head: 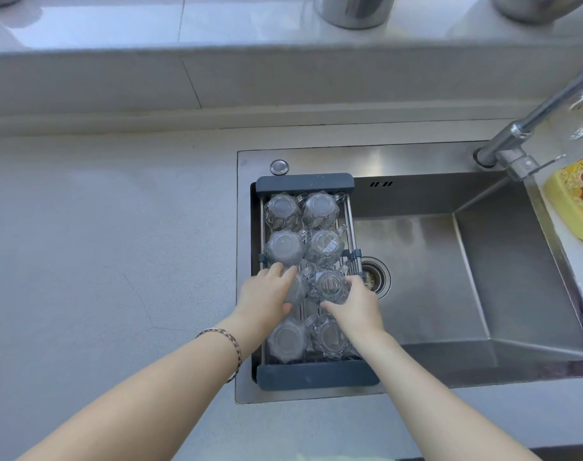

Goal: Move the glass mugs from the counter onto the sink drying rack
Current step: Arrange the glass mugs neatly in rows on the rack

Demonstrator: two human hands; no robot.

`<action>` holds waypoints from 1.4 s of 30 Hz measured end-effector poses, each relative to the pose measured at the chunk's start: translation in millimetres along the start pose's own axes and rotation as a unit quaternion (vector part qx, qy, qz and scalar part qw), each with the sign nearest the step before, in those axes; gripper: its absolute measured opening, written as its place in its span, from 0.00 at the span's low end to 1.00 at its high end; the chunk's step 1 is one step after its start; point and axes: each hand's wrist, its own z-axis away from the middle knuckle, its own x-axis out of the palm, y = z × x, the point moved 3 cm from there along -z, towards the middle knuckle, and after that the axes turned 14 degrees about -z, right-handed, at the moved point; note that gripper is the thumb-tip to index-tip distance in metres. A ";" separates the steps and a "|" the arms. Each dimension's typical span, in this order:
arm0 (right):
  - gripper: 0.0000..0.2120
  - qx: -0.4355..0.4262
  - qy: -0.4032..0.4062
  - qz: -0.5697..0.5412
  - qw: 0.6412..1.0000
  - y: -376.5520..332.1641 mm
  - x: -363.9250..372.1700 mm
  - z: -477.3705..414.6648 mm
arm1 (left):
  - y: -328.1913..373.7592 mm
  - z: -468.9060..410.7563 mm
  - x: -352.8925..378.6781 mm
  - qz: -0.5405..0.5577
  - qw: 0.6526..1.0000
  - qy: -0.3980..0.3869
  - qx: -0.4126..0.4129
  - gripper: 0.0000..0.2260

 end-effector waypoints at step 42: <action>0.36 -0.240 -0.246 0.391 0.854 9.6 -9.8 30.2 | 21.6 55.5 23.9 0.030 0.998 -0.058 -0.001 0.29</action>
